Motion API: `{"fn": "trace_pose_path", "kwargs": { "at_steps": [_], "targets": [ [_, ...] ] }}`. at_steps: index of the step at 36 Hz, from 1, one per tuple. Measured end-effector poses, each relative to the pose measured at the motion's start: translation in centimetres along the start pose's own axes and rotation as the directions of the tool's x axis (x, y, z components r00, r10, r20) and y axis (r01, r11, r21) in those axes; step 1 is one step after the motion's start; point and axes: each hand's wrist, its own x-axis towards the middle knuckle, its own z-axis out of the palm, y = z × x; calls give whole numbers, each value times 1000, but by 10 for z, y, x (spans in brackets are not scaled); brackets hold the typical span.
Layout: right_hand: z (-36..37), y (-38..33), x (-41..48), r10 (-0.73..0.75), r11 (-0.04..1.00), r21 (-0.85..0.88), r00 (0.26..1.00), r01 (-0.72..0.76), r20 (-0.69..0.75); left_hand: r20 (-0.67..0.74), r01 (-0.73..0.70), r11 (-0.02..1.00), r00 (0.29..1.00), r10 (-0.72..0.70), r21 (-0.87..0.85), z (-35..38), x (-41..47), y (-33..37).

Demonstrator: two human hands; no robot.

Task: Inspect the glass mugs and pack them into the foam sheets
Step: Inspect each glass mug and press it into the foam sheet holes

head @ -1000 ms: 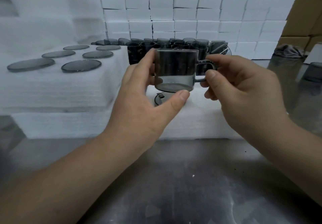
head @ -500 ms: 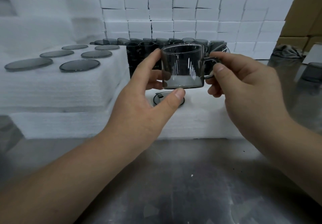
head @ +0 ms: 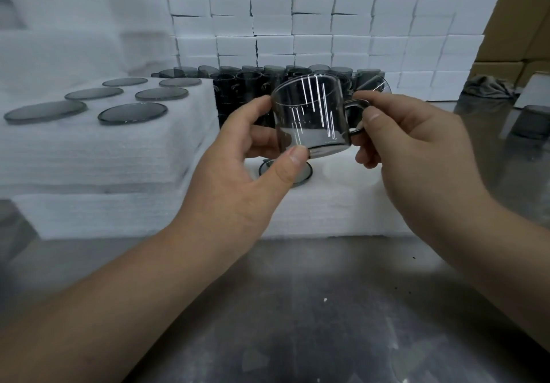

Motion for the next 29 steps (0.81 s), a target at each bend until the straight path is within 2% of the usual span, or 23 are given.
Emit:
{"fn": "trace_pose_path", "kwargs": {
  "at_steps": [8, 16, 29],
  "targets": [
    [0, 0, 1, -19, 1000, 4, 1000, 19, -11, 63, -22, 990, 998, 13, 137, -2, -1, 3],
    [1, -2, -1, -42, 999, 23, 999, 43, -19, 80, -13, 994, 997, 5, 105, -3, 2, 2],
    [1, -4, -2, -68, 995, 66, 998, 69, -15, 24, -23, 989, 1000, 19, 143, -1, 1, 2]
  ]
}}
